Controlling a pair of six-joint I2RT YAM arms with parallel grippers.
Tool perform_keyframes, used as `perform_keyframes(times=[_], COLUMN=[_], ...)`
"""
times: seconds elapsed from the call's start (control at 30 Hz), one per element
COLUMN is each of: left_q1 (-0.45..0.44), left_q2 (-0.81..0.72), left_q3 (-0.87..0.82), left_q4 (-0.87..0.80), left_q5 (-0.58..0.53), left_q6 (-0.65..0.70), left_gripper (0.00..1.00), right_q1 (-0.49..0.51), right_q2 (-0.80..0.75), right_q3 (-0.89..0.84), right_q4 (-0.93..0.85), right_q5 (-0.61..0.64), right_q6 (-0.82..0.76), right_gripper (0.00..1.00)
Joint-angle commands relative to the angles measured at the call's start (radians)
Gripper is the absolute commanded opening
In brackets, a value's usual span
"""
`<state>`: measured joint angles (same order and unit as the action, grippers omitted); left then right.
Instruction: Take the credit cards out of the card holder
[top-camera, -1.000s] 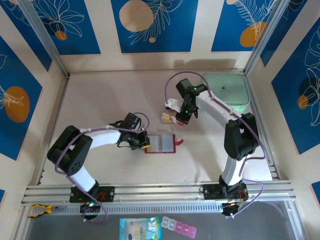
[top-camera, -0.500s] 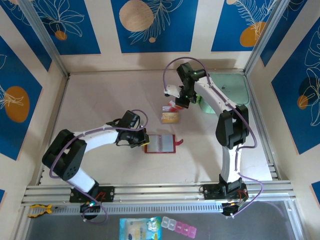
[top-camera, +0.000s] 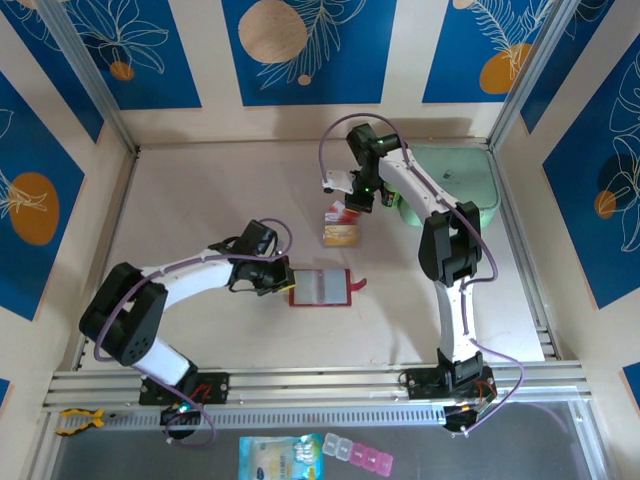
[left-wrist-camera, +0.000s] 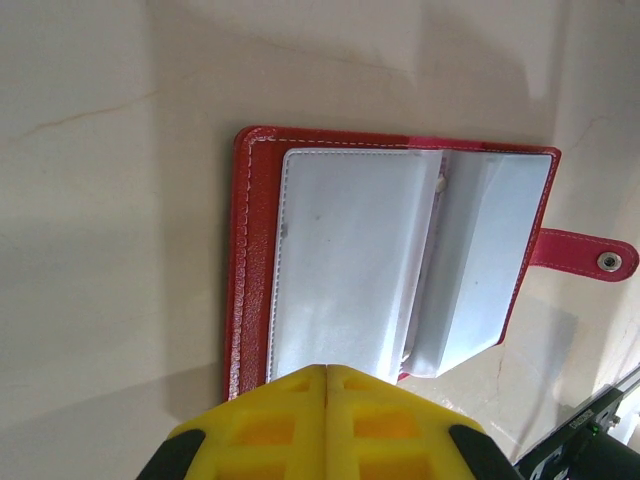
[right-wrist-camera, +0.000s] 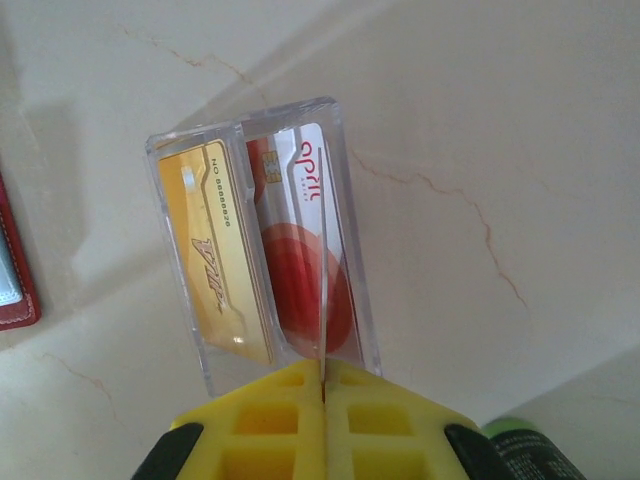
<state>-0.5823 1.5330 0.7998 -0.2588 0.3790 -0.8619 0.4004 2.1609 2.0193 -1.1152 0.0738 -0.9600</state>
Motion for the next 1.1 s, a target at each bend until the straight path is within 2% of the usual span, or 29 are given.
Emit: perform_keyframes(times=[0.0, 0.2, 0.5, 0.67, 1.07], left_q1=[0.009, 0.011, 0.011, 0.019, 0.026], left_q2=[-0.030, -0.032, -0.010, 0.017, 0.068], left_q3=[0.018, 0.013, 0.022, 0.017, 0.005], left_q4=[-0.042, -0.043, -0.036, -0.006, 0.059], left_q5=[-0.022, -0.025, -0.016, -0.001, 0.016], left_q6=[0.001, -0.001, 0.015, 0.024, 0.034], left_gripper=[0.03, 0.03, 0.02, 0.00, 0.00], right_q1=[-0.005, -0.014, -0.014, -0.009, 0.008], right_q2=[0.023, 0.016, -0.059, -0.141, -0.368], right_q3=[0.002, -0.012, -0.072, -0.168, -0.565], right_q4=[-0.009, 0.017, 0.065, 0.153, 0.478], right_q5=[-0.042, -0.050, -0.065, -0.144, -0.294], right_q6=[-0.021, -0.001, 0.094, 0.311, 1.018], right_gripper=[0.03, 0.13, 0.14, 0.14, 0.09])
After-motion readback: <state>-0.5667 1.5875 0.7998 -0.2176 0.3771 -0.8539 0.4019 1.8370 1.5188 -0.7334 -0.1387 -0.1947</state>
